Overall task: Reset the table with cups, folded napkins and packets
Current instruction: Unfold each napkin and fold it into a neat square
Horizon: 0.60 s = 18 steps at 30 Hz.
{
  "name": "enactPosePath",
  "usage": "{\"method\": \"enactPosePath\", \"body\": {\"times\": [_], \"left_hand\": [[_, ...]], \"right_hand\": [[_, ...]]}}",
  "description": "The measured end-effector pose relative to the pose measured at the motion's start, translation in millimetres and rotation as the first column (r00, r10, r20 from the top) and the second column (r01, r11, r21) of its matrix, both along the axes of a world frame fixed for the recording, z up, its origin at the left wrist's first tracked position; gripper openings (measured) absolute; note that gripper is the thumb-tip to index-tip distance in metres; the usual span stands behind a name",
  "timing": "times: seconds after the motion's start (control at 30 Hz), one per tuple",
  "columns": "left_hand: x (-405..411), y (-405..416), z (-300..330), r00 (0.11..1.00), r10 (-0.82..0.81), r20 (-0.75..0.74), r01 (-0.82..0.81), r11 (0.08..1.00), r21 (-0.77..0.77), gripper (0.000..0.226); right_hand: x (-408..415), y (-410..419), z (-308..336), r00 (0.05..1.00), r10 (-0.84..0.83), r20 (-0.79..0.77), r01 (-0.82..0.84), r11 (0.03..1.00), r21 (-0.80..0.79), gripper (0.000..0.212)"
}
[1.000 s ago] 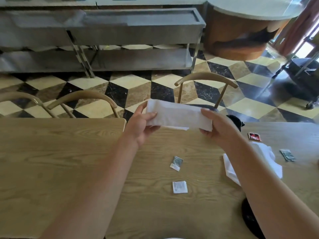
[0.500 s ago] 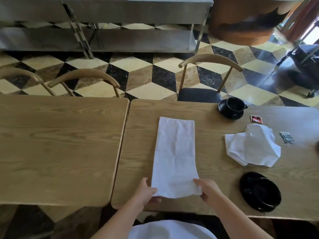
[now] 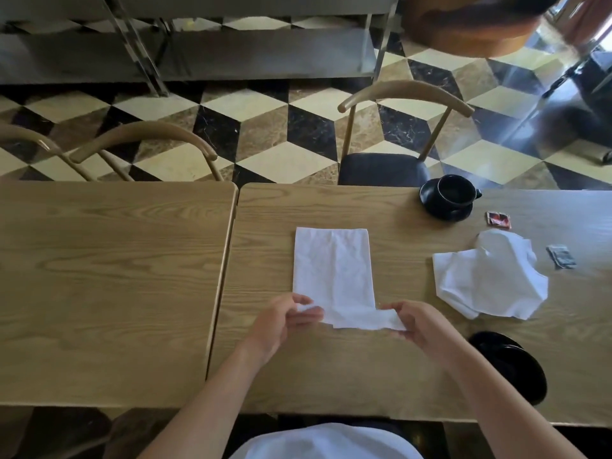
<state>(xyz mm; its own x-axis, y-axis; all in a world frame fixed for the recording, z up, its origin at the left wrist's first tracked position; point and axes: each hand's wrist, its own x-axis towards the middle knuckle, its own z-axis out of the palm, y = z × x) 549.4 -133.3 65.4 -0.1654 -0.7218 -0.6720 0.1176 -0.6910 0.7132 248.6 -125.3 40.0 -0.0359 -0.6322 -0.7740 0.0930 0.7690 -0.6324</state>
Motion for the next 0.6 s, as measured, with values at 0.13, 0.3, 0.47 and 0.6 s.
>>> {"method": "enactPosePath", "body": {"times": [0.13, 0.3, 0.47, 0.6], "left_hand": [[8, -45, -14, 0.998, -0.041, 0.042, 0.042, 0.999, -0.028, 0.028], [2, -104, -41, 0.912, -0.050, 0.407, 0.073, 0.997, -0.041, 0.024], [-13, -163, -78, 0.838, -0.024, 0.546, 0.062, 0.997, -0.051, 0.018], [-19, -192, -106, 0.853, -0.037, 0.520, 0.026, 0.999, 0.029, 0.022]], "right_hand": [[-16, -44, 2, 0.975, 0.221, -0.017, -0.221, 0.968, -0.117, 0.023], [-13, -104, -8, 0.874, 0.357, -0.330, -0.407, 0.909, -0.095, 0.023], [-8, -164, -42, 0.813, 0.381, -0.441, -0.440, 0.897, -0.037, 0.029], [-1, -197, -73, 0.713, 0.434, -0.551, -0.497, 0.867, 0.039, 0.031]]}}
